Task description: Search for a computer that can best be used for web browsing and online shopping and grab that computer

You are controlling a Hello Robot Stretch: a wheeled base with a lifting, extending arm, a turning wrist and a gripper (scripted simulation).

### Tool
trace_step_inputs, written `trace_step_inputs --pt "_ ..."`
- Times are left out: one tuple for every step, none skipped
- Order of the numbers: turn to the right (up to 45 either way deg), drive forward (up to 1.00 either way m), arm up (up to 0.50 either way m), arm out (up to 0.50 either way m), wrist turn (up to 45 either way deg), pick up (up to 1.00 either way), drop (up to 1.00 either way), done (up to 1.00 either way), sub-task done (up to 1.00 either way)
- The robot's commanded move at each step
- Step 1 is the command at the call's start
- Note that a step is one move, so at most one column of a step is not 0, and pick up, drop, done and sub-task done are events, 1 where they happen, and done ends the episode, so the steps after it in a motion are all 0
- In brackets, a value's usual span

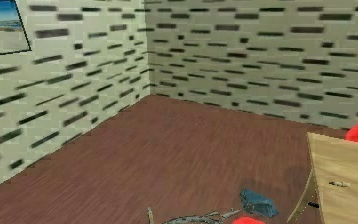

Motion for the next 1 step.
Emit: trace_step_inputs --pt "0.0 0.0 0.1 0.0 0.0 0.0 0.0 0.0 0.0"
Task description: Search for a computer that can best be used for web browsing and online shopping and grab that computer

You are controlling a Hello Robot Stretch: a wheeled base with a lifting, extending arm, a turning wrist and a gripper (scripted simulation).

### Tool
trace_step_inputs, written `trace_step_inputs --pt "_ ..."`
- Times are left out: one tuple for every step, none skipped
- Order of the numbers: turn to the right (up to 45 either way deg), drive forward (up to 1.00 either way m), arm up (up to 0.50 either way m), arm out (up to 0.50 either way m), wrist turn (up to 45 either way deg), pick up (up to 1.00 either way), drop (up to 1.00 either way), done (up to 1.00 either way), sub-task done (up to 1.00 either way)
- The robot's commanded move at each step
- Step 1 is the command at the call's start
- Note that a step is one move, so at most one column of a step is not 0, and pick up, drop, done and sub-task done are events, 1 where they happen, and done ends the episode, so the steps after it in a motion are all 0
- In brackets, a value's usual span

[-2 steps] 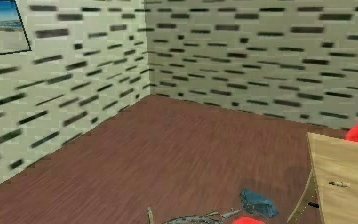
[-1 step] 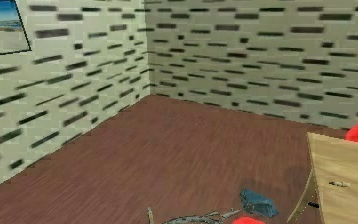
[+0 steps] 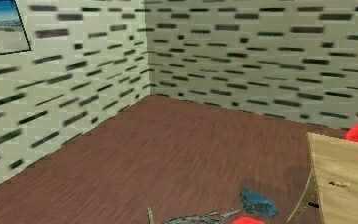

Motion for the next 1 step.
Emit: trace_step_inputs --pt "0.0 0.0 0.0 0.0 0.0 0.0 0.0 1.0 0.0"
